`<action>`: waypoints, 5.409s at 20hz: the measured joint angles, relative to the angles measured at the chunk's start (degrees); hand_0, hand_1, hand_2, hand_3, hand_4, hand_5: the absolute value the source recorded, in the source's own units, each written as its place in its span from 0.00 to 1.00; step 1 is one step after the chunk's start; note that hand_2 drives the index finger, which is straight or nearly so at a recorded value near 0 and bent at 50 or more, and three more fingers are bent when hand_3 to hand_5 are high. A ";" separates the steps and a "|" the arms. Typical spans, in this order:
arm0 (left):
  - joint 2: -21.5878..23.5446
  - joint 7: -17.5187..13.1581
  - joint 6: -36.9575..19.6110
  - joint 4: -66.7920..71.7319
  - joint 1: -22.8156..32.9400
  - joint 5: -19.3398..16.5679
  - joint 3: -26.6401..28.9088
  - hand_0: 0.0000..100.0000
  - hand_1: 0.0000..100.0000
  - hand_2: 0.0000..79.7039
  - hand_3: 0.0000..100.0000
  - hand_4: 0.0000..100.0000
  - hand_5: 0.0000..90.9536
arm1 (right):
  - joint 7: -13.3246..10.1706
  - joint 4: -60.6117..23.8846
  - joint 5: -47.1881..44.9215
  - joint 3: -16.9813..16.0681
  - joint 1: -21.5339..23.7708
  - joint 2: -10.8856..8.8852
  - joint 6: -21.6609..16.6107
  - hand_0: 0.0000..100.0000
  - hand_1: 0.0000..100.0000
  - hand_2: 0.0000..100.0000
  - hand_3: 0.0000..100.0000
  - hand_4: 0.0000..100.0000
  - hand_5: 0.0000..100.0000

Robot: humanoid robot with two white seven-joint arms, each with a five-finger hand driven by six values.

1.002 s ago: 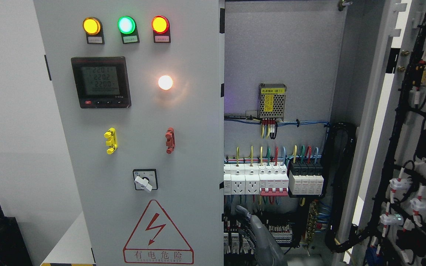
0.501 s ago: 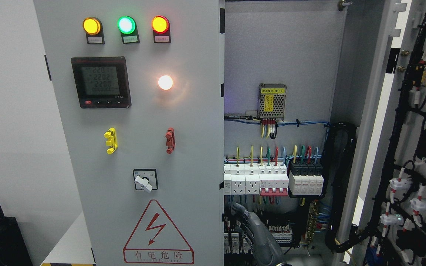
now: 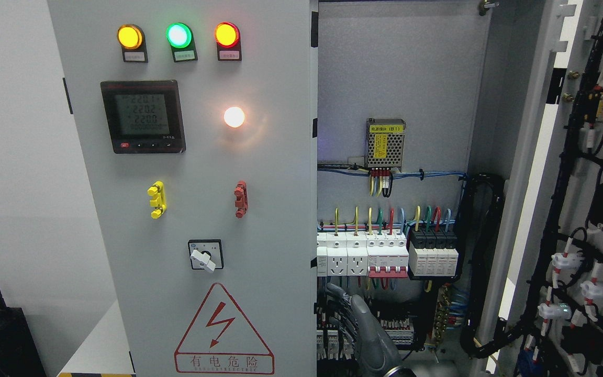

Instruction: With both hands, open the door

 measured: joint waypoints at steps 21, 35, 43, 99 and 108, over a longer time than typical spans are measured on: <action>0.00 0.00 0.00 0.00 0.00 0.00 0.00 0.00 0.00 0.00 0.00 0.03 0.00 | 0.11 1.27 -2.45 0.92 -2.07 -1.04 1.44 0.00 0.00 0.00 0.00 0.00 0.00; 0.00 0.00 0.00 0.01 0.00 0.00 0.00 0.00 0.00 0.00 0.00 0.03 0.00 | 2.08 1.27 -3.08 1.26 -3.11 -1.26 1.99 0.00 0.00 0.00 0.00 0.00 0.00; 0.00 0.00 0.00 0.00 0.00 0.00 0.00 0.00 0.00 0.00 0.00 0.03 0.00 | 2.26 1.26 -4.46 1.69 -4.10 -1.30 3.16 0.00 0.00 0.00 0.00 0.00 0.00; 0.00 0.00 0.00 0.00 0.00 0.00 0.00 0.00 0.00 0.00 0.00 0.03 0.00 | 8.86 5.02 -10.82 3.34 -8.78 -2.23 6.33 0.00 0.00 0.00 0.00 0.00 0.00; 0.00 0.00 0.00 -0.01 0.00 0.00 0.00 0.00 0.00 0.00 0.00 0.03 0.00 | 10.05 5.60 -10.89 3.26 -8.95 -2.57 6.32 0.00 0.00 0.00 0.00 0.00 0.00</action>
